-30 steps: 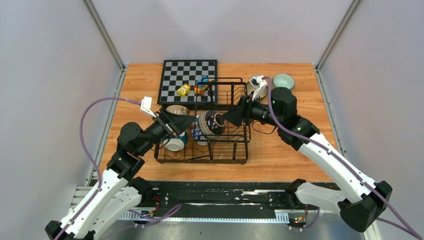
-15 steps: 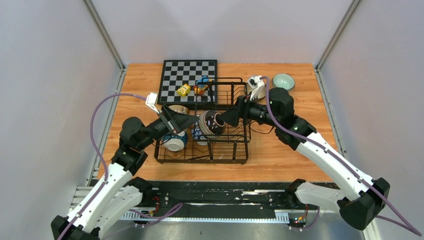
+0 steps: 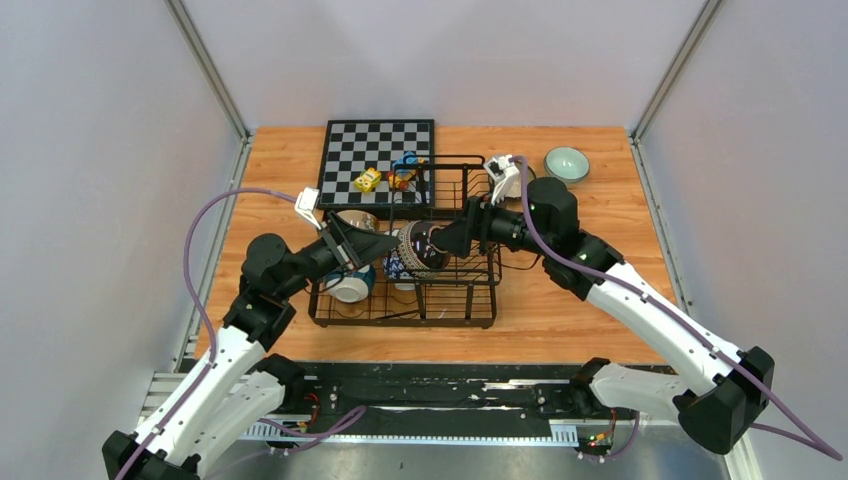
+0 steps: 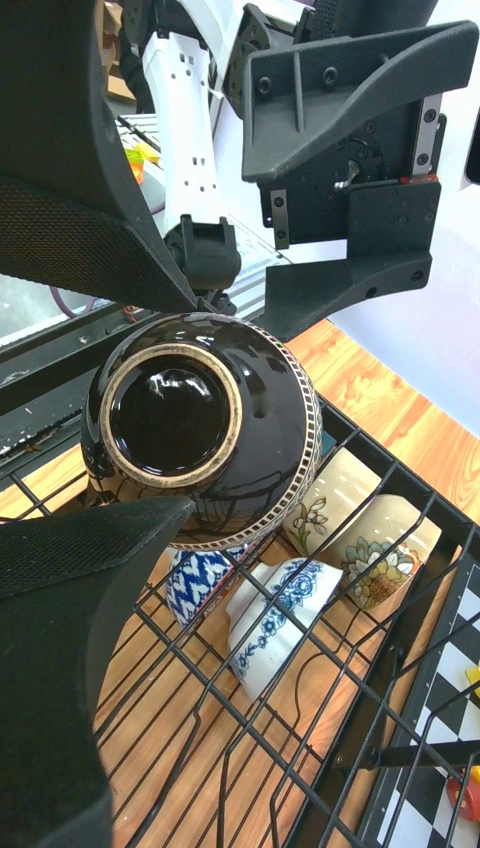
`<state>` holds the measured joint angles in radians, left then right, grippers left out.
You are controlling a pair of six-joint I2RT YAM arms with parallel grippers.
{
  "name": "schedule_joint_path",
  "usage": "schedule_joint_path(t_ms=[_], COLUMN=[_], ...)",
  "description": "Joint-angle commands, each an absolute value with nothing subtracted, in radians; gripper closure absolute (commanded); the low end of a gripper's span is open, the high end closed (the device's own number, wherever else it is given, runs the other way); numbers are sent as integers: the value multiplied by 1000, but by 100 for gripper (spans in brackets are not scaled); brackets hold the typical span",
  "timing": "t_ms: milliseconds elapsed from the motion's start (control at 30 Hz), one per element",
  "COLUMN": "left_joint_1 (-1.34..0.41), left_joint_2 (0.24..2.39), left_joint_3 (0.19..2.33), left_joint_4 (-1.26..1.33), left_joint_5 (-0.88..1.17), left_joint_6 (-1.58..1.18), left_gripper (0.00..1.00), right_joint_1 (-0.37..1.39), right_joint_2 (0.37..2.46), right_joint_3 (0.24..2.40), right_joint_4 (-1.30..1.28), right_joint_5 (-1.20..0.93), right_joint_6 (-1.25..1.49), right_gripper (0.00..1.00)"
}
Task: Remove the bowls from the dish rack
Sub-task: Pick up the bowl from the dish rack.
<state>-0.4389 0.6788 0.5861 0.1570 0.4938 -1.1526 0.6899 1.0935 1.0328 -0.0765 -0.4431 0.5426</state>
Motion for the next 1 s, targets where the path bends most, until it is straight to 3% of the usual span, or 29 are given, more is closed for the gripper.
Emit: schedule_joint_path(t_ms=[0, 967], left_joint_1=[-426, -426], left_joint_2=[683, 810], left_joint_3=[567, 535], left_joint_4=[128, 403], left_joint_5=[516, 644], left_joint_6=[-1145, -1273], left_gripper=[18, 24], right_joint_1=[713, 721], right_joint_2=[1099, 1118], right_joint_3=[1013, 984], right_joint_4=[-51, -11], right_joint_5=[-440, -454], right_joint_6=[549, 578], right_gripper=[30, 33])
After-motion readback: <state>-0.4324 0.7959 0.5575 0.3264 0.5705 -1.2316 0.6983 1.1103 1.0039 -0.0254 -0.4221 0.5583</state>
